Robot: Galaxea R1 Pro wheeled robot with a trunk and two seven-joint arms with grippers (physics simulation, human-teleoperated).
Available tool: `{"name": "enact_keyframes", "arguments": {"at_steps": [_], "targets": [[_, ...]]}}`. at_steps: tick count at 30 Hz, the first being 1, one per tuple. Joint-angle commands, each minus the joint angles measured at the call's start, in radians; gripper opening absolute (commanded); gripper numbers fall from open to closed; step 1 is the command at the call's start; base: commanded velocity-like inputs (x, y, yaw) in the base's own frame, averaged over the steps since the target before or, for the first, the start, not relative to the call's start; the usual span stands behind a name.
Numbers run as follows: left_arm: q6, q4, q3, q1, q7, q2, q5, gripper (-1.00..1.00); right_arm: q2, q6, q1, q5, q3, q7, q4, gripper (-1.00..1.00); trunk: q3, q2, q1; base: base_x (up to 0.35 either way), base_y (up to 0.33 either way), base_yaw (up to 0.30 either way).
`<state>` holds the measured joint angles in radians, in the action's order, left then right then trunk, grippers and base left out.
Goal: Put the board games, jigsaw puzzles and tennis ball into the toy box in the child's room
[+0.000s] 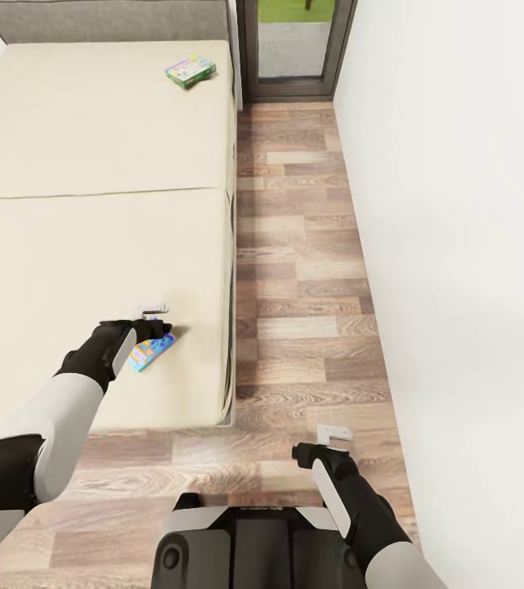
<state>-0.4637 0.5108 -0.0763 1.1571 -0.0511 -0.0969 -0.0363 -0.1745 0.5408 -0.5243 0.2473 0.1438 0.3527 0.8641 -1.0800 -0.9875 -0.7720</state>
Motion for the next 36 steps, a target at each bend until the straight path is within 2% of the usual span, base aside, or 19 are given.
{"name": "enact_keyframes", "arguments": {"at_steps": [1, 19, 36], "targets": [[-0.009, -0.005, -0.003, -0.001, -0.006, 0.000, -0.013, 1.00, 0.000, 0.002, 0.000, 0.010, 0.002, 0.009, 0.001, 1.00, -0.001, 0.000, 0.000, -0.177, 0.000, 0.000], [-0.009, -0.005, -0.003, -0.001, -0.006, -0.001, -0.014, 1.00, 0.000, -0.002, 0.000, 0.005, 0.002, 0.011, 0.000, 1.00, -0.001, 0.000, 0.000, -0.131, 0.000, 0.000], [-0.010, -0.005, -0.003, -0.001, -0.006, -0.001, -0.013, 1.00, 0.000, -0.002, 0.000, 0.005, 0.002, 0.011, 0.000, 1.00, -0.001, 0.000, 0.000, -0.045, 0.000, 0.000]]}}
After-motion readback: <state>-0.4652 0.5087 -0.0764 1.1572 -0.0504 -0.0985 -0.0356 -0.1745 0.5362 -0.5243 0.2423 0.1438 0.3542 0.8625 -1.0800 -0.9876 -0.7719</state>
